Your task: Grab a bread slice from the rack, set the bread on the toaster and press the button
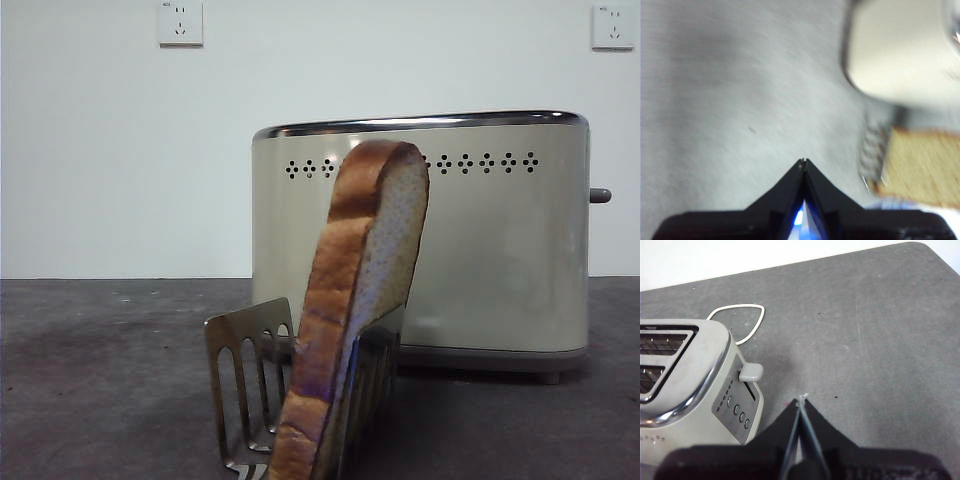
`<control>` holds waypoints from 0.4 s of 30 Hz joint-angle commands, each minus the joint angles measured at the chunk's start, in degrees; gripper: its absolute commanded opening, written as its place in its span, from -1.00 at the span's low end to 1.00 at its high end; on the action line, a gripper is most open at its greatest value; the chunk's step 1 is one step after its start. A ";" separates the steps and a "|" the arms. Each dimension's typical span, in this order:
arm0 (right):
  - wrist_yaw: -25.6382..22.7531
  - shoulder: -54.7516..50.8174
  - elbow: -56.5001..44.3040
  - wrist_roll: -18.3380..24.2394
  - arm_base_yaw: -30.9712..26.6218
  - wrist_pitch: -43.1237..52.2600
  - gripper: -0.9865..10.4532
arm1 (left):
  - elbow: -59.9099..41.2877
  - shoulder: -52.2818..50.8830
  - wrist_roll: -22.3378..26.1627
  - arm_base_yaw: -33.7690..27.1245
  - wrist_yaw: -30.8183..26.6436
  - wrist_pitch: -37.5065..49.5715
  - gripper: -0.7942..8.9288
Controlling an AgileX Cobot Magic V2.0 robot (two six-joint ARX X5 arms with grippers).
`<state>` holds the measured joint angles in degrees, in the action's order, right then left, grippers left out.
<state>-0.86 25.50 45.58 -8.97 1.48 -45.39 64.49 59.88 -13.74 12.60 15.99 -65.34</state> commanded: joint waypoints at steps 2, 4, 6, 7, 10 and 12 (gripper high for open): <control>0.04 1.51 1.57 0.68 -0.02 0.33 -0.83 | 7.21 3.74 1.57 7.10 -4.04 -5.49 -0.85; 0.04 2.14 1.95 0.66 -0.02 0.35 -0.83 | 9.99 5.29 1.55 10.49 -5.07 -7.21 -0.85; 0.11 2.58 2.05 0.63 -0.02 0.33 -0.83 | 12.31 6.60 1.55 13.59 -6.69 -9.01 -0.85; 0.37 2.78 2.05 0.63 -0.02 0.31 -0.83 | 13.20 7.08 1.55 14.95 -7.58 -9.79 -0.84; 1.46 2.91 2.05 0.15 -0.02 0.31 -0.83 | 14.78 7.87 1.07 19.08 -8.28 -10.03 -0.83; 1.49 2.91 2.05 0.04 -0.02 0.31 -0.83 | 15.17 8.35 0.04 21.94 -8.09 -10.01 -0.82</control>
<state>0.47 28.49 47.51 -8.99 1.48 -45.36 79.40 67.94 -13.15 33.26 7.99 -75.18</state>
